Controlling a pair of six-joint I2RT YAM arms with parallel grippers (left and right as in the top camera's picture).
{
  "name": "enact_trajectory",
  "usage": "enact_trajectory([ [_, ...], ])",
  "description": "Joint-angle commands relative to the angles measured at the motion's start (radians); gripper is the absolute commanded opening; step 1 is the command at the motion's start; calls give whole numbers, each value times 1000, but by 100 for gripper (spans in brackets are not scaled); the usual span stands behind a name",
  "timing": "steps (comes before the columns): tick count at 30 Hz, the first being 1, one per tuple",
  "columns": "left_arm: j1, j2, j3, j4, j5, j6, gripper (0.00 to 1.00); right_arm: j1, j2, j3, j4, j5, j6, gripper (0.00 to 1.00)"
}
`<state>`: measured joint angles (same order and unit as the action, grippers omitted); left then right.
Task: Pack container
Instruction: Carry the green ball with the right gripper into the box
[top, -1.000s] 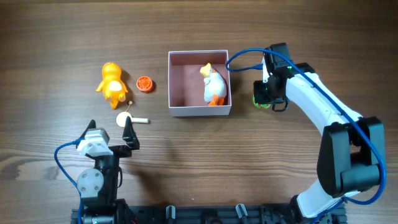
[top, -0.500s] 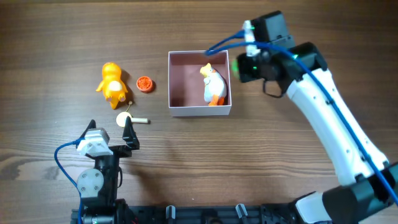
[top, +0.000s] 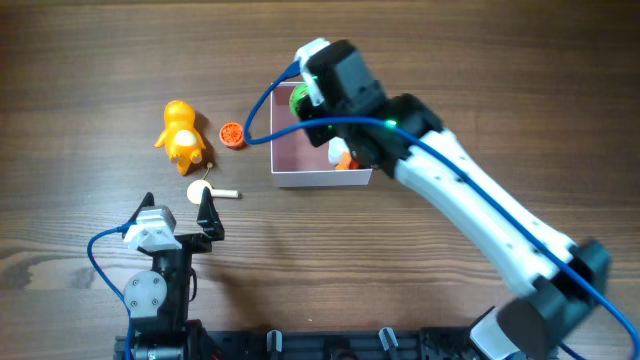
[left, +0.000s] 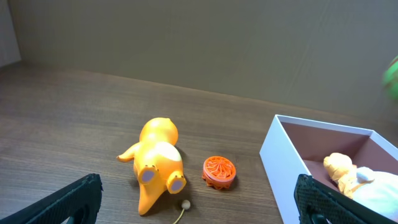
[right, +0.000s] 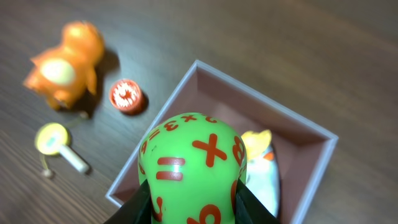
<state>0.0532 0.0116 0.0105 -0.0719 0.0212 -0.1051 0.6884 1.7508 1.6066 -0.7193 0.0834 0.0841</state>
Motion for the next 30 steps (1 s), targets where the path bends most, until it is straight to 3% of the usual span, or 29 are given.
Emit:
enact_trajectory([
  [1,-4,-9,-5,-4,8,23,100,7,98,9,2,-35,-5,5],
  [10,-4,-9,-5,-4,8,23,100,12,194,9,20,-179,-3,5],
  [30,-4,-9,-5,-4,8,23,100,14,275,3,11,-175,-2,6],
])
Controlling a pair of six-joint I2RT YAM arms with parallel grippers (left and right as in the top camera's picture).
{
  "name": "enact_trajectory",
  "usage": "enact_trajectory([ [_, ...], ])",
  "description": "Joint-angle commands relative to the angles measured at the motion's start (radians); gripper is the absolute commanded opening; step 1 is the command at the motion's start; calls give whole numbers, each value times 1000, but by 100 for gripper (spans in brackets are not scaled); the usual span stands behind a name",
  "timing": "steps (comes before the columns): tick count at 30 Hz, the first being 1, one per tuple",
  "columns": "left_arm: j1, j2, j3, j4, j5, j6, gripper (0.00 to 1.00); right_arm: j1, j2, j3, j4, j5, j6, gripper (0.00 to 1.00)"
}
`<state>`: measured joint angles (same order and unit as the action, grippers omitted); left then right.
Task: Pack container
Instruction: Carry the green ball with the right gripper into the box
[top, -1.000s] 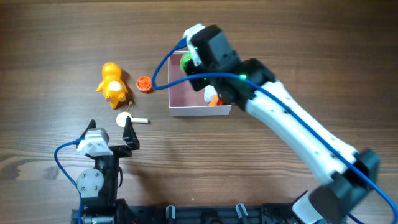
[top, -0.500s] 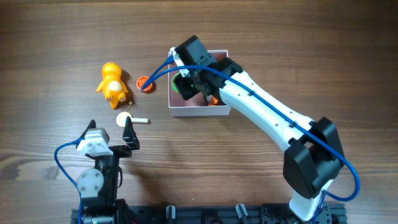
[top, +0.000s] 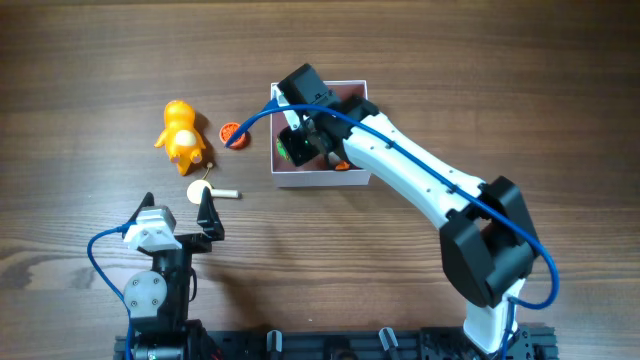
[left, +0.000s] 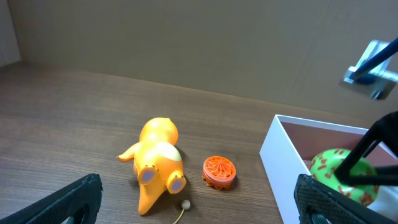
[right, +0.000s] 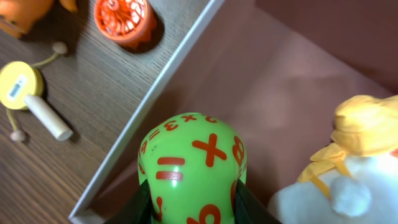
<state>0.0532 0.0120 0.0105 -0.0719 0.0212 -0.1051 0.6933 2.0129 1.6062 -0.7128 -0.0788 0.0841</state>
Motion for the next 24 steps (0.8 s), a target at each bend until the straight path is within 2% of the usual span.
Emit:
enact_trajectory([
  [1,-4,-9,-5,-4,8,23,100,10,13,3,5,-13,-2,7],
  [8,-4,-9,-5,-4,8,23,100,10,14,3,-7,-19,-2,6],
  [10,-4,-9,-5,-4,8,23,100,10,14,3,-6,-39,-2,26],
  [16,-4,-9,-5,-4,8,23,100,10,13,3,-7,-58,-2,54],
  [17,-4,-9,-5,-4,8,23,100,10,13,3,-9,-58,-2,57],
  [24,-4,-9,-5,-4,8,23,100,10,13,4,-13,-56,-2,65],
])
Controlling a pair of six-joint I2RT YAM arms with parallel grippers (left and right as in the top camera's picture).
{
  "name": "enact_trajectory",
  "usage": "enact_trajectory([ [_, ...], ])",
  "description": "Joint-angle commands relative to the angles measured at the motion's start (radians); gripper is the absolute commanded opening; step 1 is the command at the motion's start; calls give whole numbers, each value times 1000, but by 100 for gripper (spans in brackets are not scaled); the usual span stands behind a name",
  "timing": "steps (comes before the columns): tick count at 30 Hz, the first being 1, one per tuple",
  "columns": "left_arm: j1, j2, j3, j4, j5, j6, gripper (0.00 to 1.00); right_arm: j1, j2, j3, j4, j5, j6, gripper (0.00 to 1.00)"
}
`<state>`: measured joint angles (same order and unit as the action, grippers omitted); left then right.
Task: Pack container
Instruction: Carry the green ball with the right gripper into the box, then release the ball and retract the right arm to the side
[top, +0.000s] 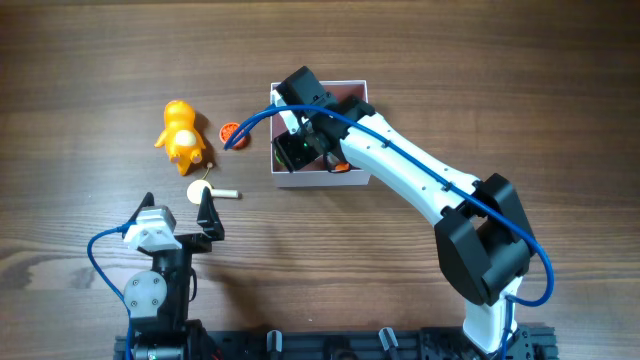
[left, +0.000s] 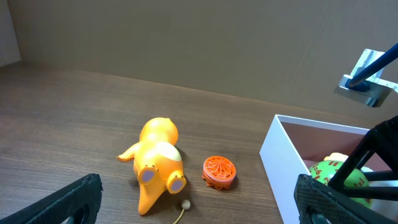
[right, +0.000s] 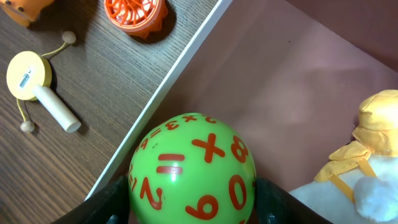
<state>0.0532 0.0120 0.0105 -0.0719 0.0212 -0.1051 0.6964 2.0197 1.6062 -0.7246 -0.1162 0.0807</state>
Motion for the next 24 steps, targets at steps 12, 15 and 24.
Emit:
enact_trajectory([
  [12,-4,-9,-5,-4,8,23,100,6,-9,8,-15,55,8,69],
  [15,-4,-9,-5,-4,8,23,100,-13,-80,48,-76,197,91,68],
  [24,-4,-9,-5,-4,8,23,100,-322,-468,73,-267,316,232,79],
])
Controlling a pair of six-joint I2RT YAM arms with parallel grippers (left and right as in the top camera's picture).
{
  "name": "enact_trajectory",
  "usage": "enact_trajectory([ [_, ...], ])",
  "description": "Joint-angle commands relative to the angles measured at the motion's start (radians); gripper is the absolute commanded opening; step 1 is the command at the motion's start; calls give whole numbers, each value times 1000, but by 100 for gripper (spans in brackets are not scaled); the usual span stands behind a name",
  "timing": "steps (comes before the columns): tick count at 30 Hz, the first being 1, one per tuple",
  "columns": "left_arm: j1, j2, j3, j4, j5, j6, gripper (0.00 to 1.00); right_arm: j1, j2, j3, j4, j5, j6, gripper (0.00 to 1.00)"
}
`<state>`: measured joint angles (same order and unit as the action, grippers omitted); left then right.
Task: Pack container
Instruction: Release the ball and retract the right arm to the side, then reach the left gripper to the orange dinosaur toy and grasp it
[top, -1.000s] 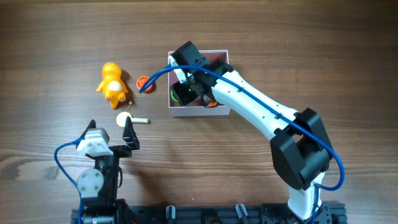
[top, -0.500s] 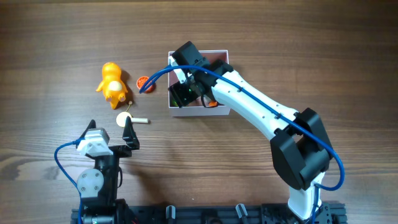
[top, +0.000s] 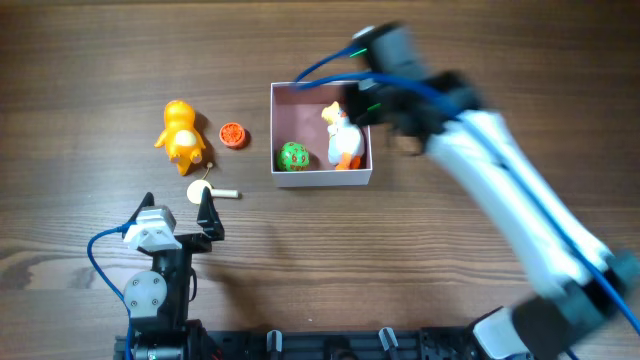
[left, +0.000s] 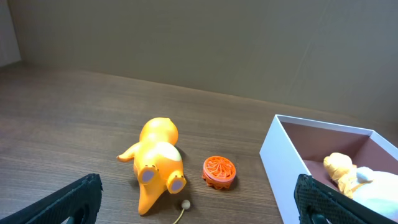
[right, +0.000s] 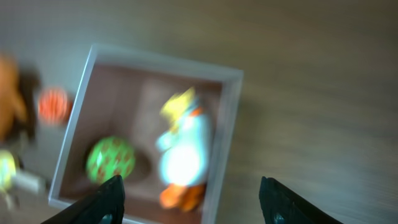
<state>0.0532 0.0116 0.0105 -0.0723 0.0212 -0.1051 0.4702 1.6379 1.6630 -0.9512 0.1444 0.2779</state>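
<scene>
The white box with a pink inside (top: 320, 180) stands mid-table. Inside it a green ball with red numbers (top: 293, 156) lies at the front left, beside a white duck plush (top: 345, 140). In the right wrist view, which is blurred, the ball (right: 110, 158) and duck (right: 186, 149) show far below. My right gripper (right: 194, 202) is open and empty, high over the box's right side. My left gripper (top: 178, 207) rests open near the front edge, empty. The left wrist view shows the box wall (left: 277, 162) and the duck (left: 357, 177); the ball is hidden there.
Left of the box lie an orange animal toy (top: 180, 132), a small orange ridged disc (top: 232, 134) and a yellow rattle drum with a white stick (top: 205, 190). My right arm (top: 500, 170) stretches over the table's right half.
My right gripper, then open low in the box around the green ball, is now high above and to the right of the box. The ball stays in the box.
My right gripper was shut on the green ball above the box. Then it held the ball low inside the box's left side. Then it stood open with the ball on the box floor. Now it is up and away, the ball beside the duck.
</scene>
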Motion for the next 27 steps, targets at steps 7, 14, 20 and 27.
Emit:
enact_trajectory([
  [7,-4,-9,-5,-4,8,23,100,-342,-112,13,-124,58,-16,100],
  [14,-4,-9,-5,-3,8,23,100,-363,-112,13,-123,58,-16,100],
  [20,-4,-9,-5,-4,8,23,100,-363,-112,13,-123,58,-16,100],
  [27,-4,-8,-5,8,114,15,100,-363,-112,13,-123,58,-16,100],
])
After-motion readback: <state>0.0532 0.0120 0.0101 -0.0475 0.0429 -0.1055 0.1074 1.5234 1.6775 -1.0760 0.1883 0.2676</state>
